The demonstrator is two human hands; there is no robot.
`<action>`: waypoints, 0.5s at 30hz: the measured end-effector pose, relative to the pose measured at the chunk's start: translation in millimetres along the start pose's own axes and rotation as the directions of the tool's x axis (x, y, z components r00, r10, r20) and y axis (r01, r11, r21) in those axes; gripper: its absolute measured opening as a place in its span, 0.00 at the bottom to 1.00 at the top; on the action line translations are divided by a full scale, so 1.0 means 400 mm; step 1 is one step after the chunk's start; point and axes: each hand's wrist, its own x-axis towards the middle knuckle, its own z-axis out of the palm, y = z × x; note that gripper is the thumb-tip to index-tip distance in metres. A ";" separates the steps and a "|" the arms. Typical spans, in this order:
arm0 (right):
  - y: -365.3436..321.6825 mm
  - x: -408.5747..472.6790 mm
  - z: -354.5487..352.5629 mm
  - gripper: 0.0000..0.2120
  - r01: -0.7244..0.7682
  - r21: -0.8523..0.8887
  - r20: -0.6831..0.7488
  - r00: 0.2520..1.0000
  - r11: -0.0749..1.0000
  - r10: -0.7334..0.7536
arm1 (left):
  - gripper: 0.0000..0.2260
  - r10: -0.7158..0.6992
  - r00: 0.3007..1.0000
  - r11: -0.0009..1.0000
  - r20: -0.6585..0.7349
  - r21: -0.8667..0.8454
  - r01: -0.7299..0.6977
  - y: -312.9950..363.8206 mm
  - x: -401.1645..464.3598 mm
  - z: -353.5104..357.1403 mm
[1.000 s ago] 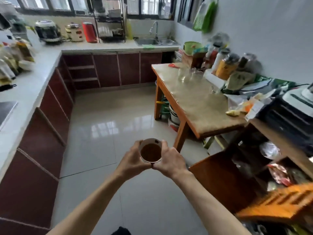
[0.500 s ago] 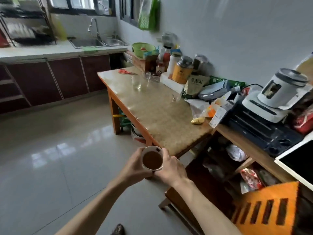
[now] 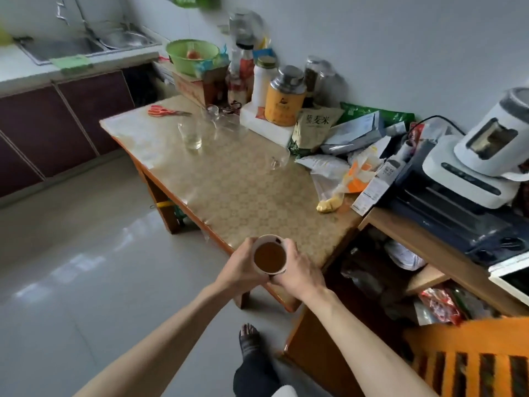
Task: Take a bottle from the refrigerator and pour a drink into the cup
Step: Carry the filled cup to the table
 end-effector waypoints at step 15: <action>0.119 0.498 0.031 0.41 0.009 -0.026 0.159 0.987 1.000 -0.005 | 0.31 -0.218 0.976 0.975 0.017 0.041 0.218 -0.098 0.440 0.030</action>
